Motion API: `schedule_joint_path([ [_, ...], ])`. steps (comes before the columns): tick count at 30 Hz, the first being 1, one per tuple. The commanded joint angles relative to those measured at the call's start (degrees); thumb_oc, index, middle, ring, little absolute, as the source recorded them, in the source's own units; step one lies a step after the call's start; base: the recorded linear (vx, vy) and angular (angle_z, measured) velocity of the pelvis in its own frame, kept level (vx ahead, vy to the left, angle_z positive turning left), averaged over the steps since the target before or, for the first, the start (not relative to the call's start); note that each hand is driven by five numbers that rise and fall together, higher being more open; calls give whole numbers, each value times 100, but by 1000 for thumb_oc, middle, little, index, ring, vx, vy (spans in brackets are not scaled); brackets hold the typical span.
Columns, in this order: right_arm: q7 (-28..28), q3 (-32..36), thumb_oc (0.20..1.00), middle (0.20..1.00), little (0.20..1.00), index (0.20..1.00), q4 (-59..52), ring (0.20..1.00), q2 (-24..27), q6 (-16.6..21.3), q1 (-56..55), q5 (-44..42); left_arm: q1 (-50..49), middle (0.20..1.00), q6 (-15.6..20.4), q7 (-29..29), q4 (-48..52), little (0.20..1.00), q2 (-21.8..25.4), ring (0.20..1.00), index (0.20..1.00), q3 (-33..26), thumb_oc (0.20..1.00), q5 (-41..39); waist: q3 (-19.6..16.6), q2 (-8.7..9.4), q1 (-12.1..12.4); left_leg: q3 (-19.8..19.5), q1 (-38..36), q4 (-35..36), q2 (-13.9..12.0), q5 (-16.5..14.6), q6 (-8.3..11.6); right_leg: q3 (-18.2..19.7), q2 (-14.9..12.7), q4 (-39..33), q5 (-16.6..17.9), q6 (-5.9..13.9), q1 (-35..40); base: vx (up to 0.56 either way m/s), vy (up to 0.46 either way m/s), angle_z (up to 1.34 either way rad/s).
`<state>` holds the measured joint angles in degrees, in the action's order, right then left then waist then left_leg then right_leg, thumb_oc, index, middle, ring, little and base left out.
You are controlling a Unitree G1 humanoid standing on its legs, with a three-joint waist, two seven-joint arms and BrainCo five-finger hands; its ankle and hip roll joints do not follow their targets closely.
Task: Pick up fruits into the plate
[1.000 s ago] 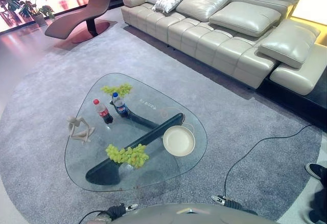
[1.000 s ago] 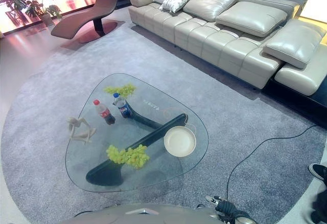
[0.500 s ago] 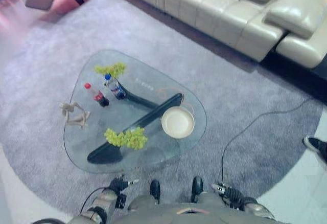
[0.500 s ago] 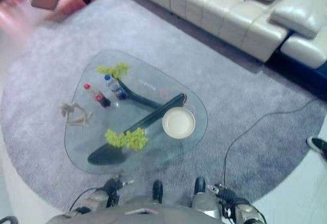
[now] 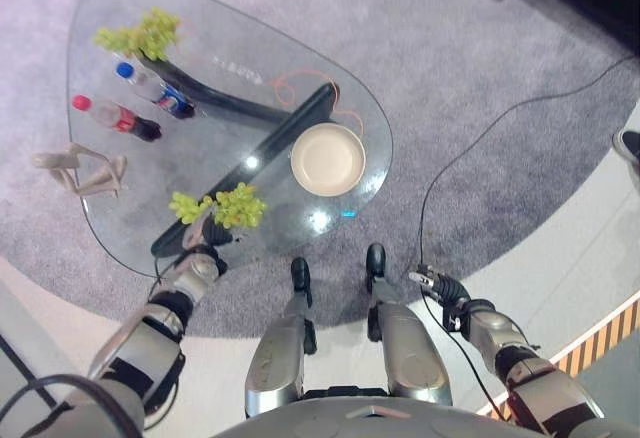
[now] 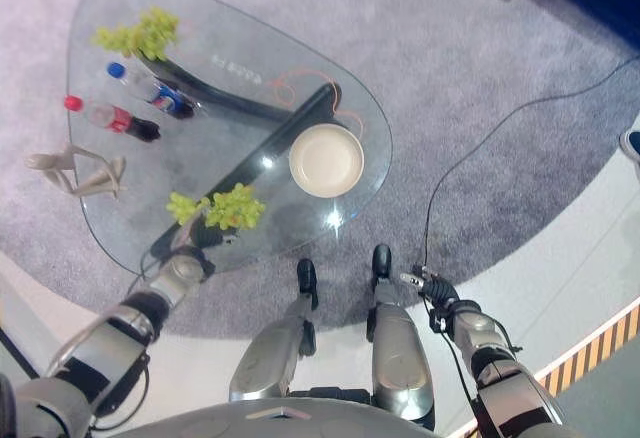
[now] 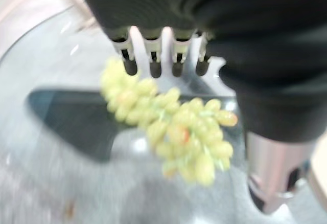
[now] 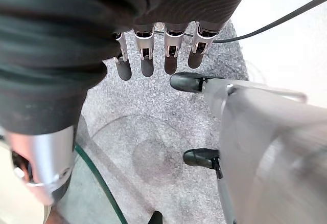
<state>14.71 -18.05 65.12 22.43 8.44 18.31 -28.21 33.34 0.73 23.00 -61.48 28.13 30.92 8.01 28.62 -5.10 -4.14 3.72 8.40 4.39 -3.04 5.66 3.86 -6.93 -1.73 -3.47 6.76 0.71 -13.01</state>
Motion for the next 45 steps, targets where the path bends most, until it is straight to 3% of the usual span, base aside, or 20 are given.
schedule_joint_path([
  [1,34,-206,1000,1000,1000,1000,-161,1000,29,131,-5,-206,529,1000,-326,326,-178,1000,386,1000,1000,18,1000,384,117,256,-64,-165,495,-476,318,-358,-224,434,94,1144,-633,226,-696,-132,-46,-20],
  [4,-5,-261,1000,1000,1000,1000,-169,1000,11,155,71,-351,818,1000,-486,323,-228,1000,564,1000,1000,51,1000,822,118,303,-24,-187,844,-595,305,-306,-205,396,110,1287,-640,223,-1023,-77,-63,-4],
  [11,-96,-282,1000,1000,1000,1000,-360,1000,-13,183,245,-664,1400,1000,-1484,532,-453,1000,918,1000,1000,351,1000,1637,118,367,3,-294,1656,-811,312,-198,-195,387,220,1651,-669,198,-1847,-62,-30,2],
  [14,-97,-281,1000,1000,1000,1000,-360,1000,-13,183,247,-664,1403,1000,-1485,532,-453,1000,918,1000,1000,352,1000,1637,118,367,3,-294,1662,-815,313,-199,-195,387,219,1656,-670,198,-1853,-7,0,1],
  [18,-147,-252,1000,1000,1000,1000,-432,1000,-12,315,264,-782,1447,1000,-1760,639,-650,1000,957,1000,1000,355,1000,1836,118,375,3,-307,1930,-885,314,-161,-176,395,227,1734,-652,206,-2108,-12,15,2],
  [20,-227,-216,1000,1000,1000,1000,-552,1000,-14,383,374,-954,1431,1000,-2050,520,-882,1000,1020,1000,1000,411,1000,2519,118,435,-5,-262,2265,-1004,307,-156,-135,396,231,1801,-624,223,-2428,-48,91,4],
  [23,-254,-188,1000,1000,1000,1000,-670,1000,-8,405,413,-1139,1550,1000,-2222,242,-860,1000,1098,1000,1000,566,1000,2898,118,494,11,-281,2546,-1130,333,-174,-146,394,253,1893,-620,230,-2671,-9,21,1],
  [32,-265,-38,1000,1000,1000,1000,-804,1000,101,421,518,-1383,1423,1000,-2552,-40,-888,1000,962,1000,1000,868,1000,2919,118,498,17,-360,3118,-1407,475,-221,-234,448,311,2137,-599,219,-3209,-4,62,5],
  [36,-121,27,1000,1000,1000,1000,-829,1000,181,534,581,-1616,1336,1000,-2799,279,-1117,1000,877,1000,1000,771,1000,2901,118,538,-8,-317,3403,-1556,473,-234,-223,476,310,2223,-584,234,-3451,-5,85,2],
  [39,-65,9,1000,1000,1000,1000,-806,1000,198,573,647,-1728,1416,1000,-2782,411,-1255,1000,845,1000,1000,810,1000,2820,118,583,-26,-305,3579,-1682,466,-261,-219,486,326,2312,-581,236,-3603,5,44,0],
  [45,104,-47,1000,1000,1000,1000,-773,1000,171,569,824,-2145,1972,1000,-3189,795,-1532,1000,834,1000,1000,750,1000,2634,118,744,-84,-338,4035,-1987,485,-347,-241,524,406,2471,-563,235,-3985,8,-1,-2],
])
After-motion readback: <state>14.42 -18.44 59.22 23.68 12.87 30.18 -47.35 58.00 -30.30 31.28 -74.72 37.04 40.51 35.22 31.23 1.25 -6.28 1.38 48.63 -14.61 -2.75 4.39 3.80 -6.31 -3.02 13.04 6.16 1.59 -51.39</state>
